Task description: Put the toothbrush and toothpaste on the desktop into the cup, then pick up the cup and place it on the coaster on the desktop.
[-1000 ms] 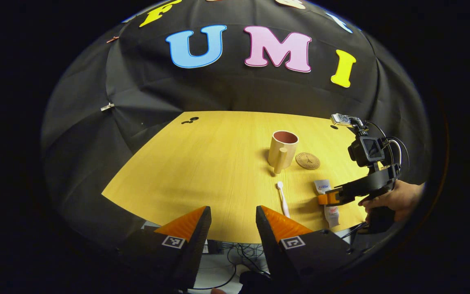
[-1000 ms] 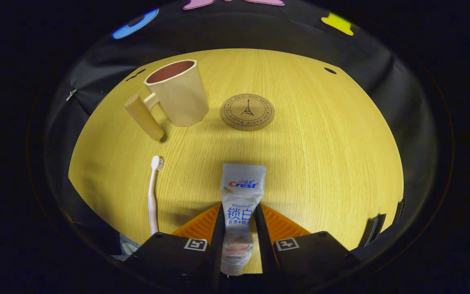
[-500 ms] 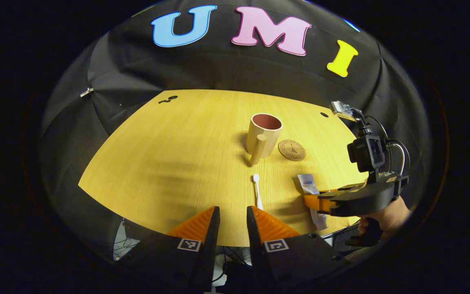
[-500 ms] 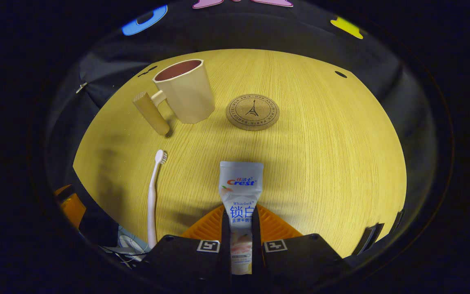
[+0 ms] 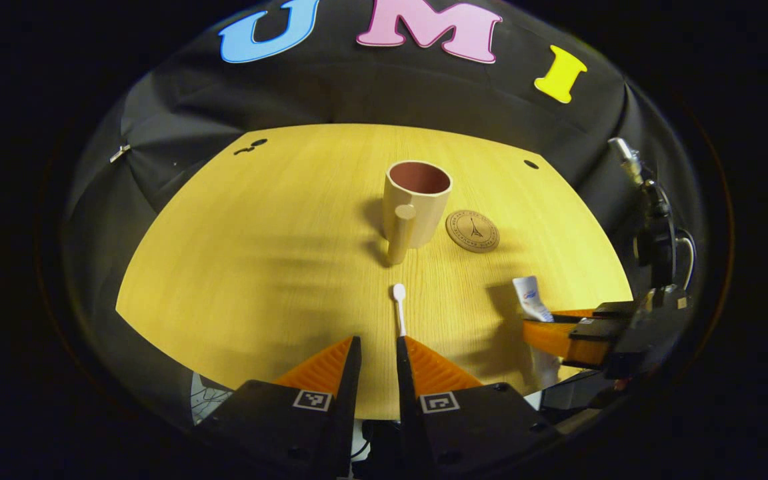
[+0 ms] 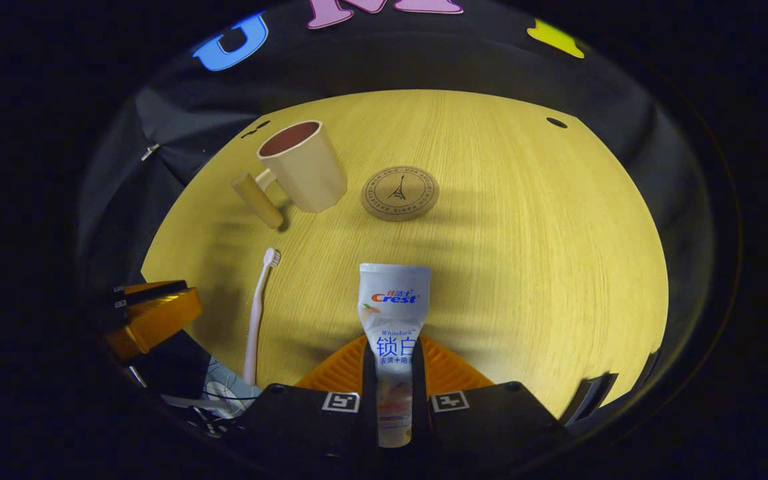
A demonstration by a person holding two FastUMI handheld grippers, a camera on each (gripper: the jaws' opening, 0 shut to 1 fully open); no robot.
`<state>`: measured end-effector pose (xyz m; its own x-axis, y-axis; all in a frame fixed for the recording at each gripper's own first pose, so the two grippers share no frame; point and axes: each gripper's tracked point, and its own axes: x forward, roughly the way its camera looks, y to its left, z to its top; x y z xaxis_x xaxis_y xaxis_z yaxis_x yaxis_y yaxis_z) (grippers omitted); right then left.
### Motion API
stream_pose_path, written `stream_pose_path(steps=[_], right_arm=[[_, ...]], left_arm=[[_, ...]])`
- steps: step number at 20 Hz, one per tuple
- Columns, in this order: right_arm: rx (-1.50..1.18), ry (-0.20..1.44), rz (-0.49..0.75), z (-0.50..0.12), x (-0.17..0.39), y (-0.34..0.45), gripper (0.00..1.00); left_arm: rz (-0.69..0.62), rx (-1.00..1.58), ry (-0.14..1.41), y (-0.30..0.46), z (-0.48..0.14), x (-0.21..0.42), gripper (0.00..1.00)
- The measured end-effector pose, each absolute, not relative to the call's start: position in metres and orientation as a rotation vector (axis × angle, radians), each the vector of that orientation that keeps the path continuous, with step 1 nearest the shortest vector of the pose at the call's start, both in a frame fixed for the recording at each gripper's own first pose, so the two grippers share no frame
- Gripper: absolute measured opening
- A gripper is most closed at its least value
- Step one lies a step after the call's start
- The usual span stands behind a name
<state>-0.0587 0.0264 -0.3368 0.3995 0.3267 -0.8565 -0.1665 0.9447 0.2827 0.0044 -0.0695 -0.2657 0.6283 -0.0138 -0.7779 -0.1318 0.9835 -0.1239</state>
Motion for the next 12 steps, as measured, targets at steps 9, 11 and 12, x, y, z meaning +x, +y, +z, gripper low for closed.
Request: stream_pose_path(steps=[9,11,12], right_arm=[[0.231,1.144,0.287,-0.338,-0.061,-0.016,0.24],[0.245,1.150,0.288,-0.339,-0.059,-0.022,0.24],[0.249,1.153,0.291,-0.339,-0.058,-0.024,0.24]], left_arm=[[0.074,-0.151,1.012,-0.089,-0.297,0.021,0.34],[0.086,-0.151,1.042,-0.089,-0.305,0.023,0.34],[0.091,-0.148,1.060,-0.090,-0.309,0.023,0.34]])
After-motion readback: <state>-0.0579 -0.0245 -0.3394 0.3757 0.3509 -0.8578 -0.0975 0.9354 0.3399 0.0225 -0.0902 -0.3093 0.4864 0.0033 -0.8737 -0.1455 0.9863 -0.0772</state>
